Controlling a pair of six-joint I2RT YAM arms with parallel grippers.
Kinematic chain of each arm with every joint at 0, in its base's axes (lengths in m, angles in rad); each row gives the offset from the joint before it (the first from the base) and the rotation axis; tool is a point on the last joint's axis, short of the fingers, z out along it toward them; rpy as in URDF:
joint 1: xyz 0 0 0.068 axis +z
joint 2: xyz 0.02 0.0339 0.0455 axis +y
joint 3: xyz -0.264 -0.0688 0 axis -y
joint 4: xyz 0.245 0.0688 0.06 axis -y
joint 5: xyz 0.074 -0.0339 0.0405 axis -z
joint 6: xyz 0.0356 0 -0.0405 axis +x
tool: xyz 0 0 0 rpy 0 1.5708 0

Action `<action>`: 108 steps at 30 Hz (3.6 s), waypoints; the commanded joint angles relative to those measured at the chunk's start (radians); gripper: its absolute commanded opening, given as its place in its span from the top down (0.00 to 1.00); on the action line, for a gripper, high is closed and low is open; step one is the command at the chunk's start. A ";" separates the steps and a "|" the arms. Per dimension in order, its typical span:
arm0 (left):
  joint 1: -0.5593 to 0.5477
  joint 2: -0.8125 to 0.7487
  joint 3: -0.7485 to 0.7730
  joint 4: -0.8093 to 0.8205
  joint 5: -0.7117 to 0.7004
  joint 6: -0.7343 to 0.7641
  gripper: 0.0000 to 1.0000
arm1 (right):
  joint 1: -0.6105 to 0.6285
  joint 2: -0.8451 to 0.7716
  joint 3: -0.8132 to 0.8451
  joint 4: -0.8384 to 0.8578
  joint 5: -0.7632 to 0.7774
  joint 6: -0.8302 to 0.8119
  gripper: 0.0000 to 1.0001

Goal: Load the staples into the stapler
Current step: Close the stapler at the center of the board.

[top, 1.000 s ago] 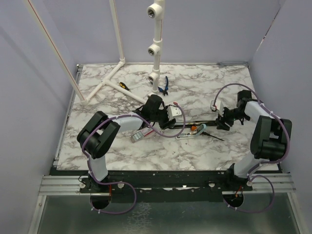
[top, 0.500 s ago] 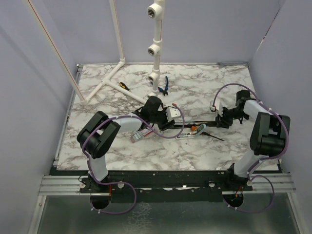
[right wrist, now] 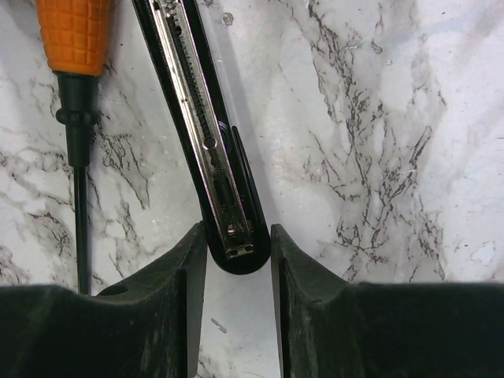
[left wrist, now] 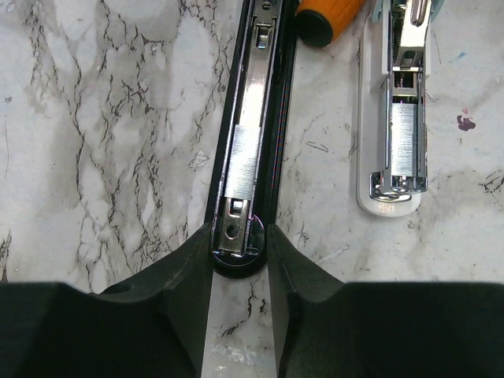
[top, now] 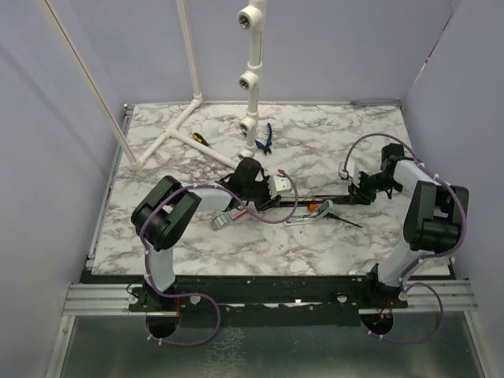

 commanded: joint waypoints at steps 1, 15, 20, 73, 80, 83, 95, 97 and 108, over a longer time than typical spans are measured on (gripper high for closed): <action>0.003 0.020 0.015 0.007 0.057 0.003 0.69 | 0.017 -0.001 0.049 -0.048 -0.025 -0.024 0.77; 0.003 0.031 0.015 0.006 0.090 -0.027 0.97 | 0.068 -0.056 0.139 -0.135 -0.063 0.020 0.79; 0.003 0.032 0.017 0.000 0.087 -0.035 1.00 | 0.076 -0.072 0.176 -0.175 -0.086 0.029 0.80; 0.028 0.017 -0.034 0.089 0.075 -0.066 1.00 | 0.422 -0.165 0.010 0.276 -0.282 0.561 0.82; 0.029 0.016 -0.038 0.095 0.074 -0.067 1.00 | 0.437 -0.154 -0.003 0.316 -0.268 0.591 0.82; 0.029 0.018 -0.038 0.101 0.073 -0.074 1.00 | 0.446 -0.145 -0.005 0.325 -0.255 0.599 0.82; 0.029 0.021 -0.056 0.124 0.079 -0.077 1.00 | 0.455 -0.103 -0.008 0.350 -0.222 0.615 0.82; 0.030 0.021 -0.057 0.127 0.079 -0.077 1.00 | 0.455 -0.101 -0.013 0.355 -0.222 0.617 0.82; 0.030 0.026 -0.070 0.162 0.075 -0.100 1.00 | 0.488 -0.073 -0.025 0.394 -0.207 0.655 0.82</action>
